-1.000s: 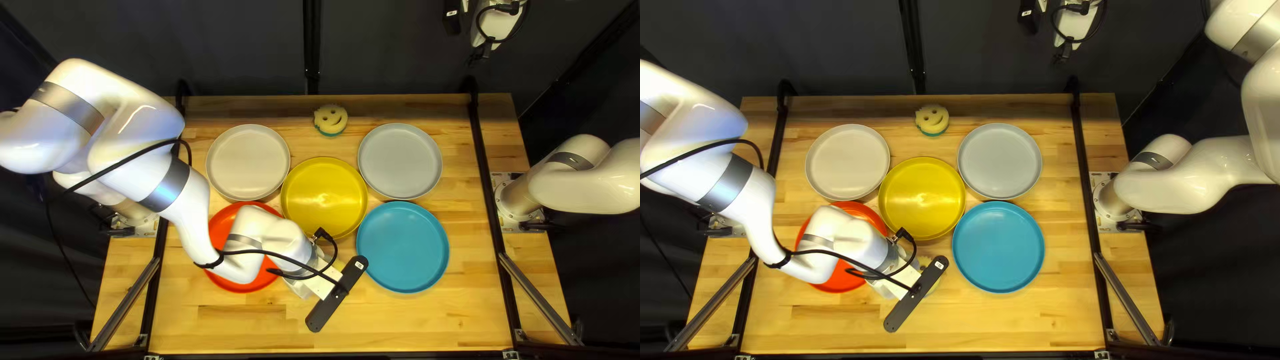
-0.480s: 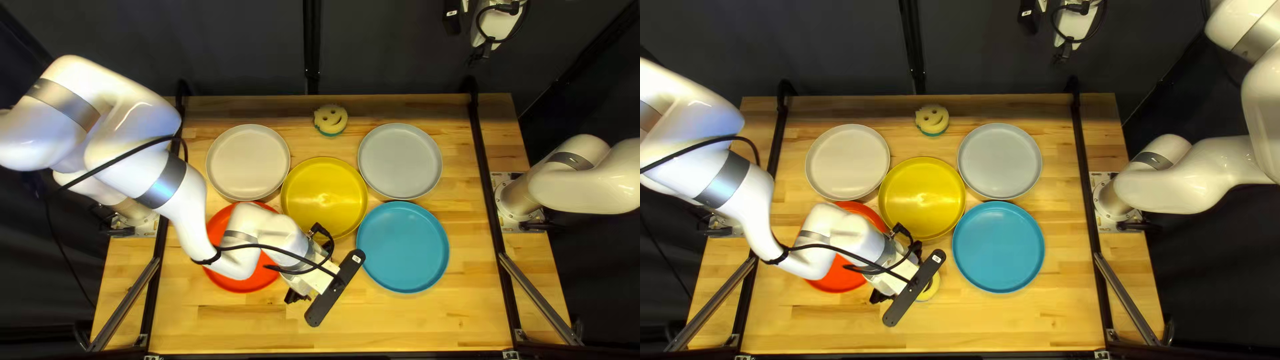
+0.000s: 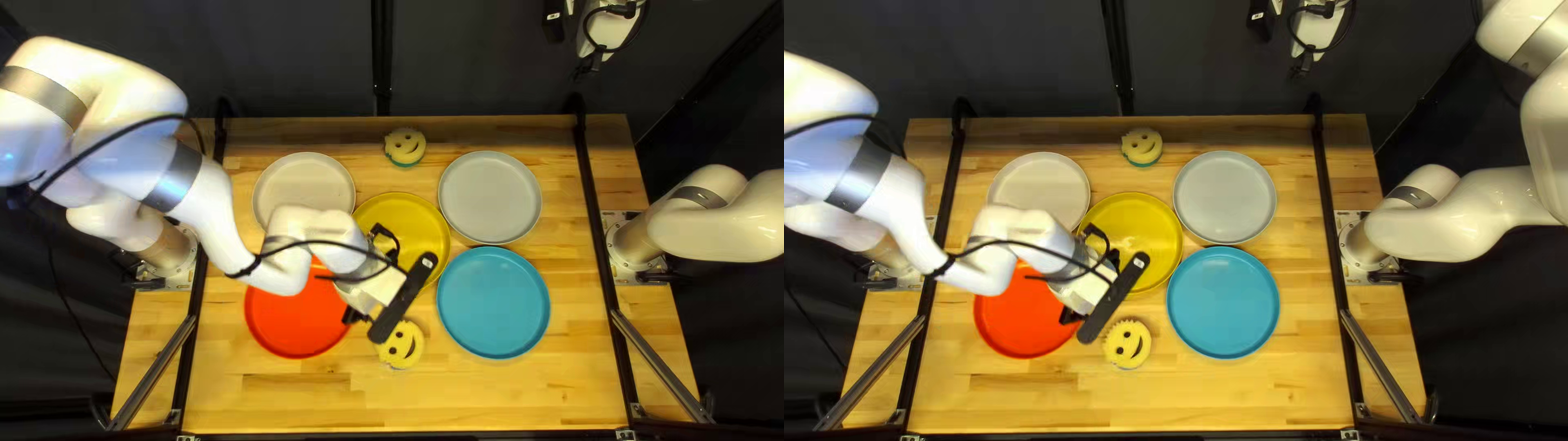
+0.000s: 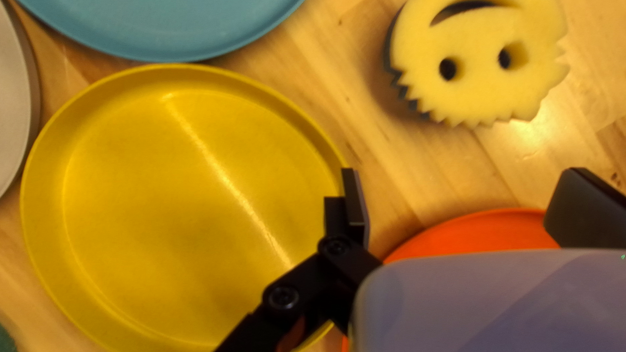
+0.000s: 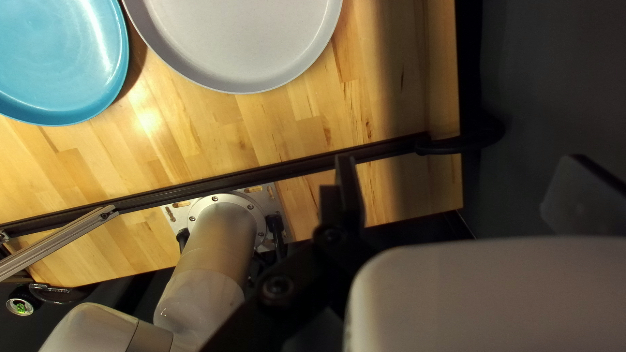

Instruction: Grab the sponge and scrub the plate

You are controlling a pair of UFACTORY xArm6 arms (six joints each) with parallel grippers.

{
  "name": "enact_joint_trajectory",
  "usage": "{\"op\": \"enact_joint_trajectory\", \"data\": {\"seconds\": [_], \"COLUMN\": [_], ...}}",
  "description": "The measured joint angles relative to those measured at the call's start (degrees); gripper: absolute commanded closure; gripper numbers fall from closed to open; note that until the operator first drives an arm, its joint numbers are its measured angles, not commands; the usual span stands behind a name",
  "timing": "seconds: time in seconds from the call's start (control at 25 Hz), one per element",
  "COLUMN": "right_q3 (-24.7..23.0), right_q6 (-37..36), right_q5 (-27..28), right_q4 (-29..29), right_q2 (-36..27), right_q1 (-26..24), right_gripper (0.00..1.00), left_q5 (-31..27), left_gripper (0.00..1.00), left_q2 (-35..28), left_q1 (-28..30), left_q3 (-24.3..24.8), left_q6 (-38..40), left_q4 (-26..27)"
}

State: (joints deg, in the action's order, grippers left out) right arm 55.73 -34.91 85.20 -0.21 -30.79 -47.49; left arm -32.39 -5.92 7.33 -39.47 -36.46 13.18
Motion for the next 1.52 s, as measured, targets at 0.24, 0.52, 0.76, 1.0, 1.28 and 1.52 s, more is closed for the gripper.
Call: {"op": "enact_joint_trajectory", "data": {"seconds": [0.24,0.52,0.76,1.0,1.28,1.52], "right_q3": [0.0,0.0,0.0,0.0,0.0,0.0], "right_q6": [0.0,0.0,0.0,0.0,0.0,0.0], "right_q5": [0.0,0.0,0.0,0.0,0.0,0.0], "right_q4": [0.0,0.0,0.0,0.0,0.0,0.0], "right_q2": [0.0,0.0,0.0,0.0,0.0,0.0], "right_q1": [0.0,0.0,0.0,0.0,0.0,0.0], "right_gripper": [0.0,0.0,0.0,0.0,0.0,0.0], "left_q5": [-9.75,-25.15,-35.55,-41.56,-49.45,-55.79], "left_gripper": [0.0,0.0,0.0,0.0,0.0,0.0], "left_q2": [-11.46,-23.03,-29.3,-35.18,-40.49,-45.74], "left_q1": [-9.05,-22.78,-32.98,-36.78,-47.22,-47.1], "left_q3": [4.86,6.09,3.82,1.85,-1.66,-3.89], "left_q6": [-5.62,-13.06,-16.16,-12.03,-13.53,-10.19], "left_q4": [0.11,-1.11,-3.2,-8.54,-13.42,-15.53]}}
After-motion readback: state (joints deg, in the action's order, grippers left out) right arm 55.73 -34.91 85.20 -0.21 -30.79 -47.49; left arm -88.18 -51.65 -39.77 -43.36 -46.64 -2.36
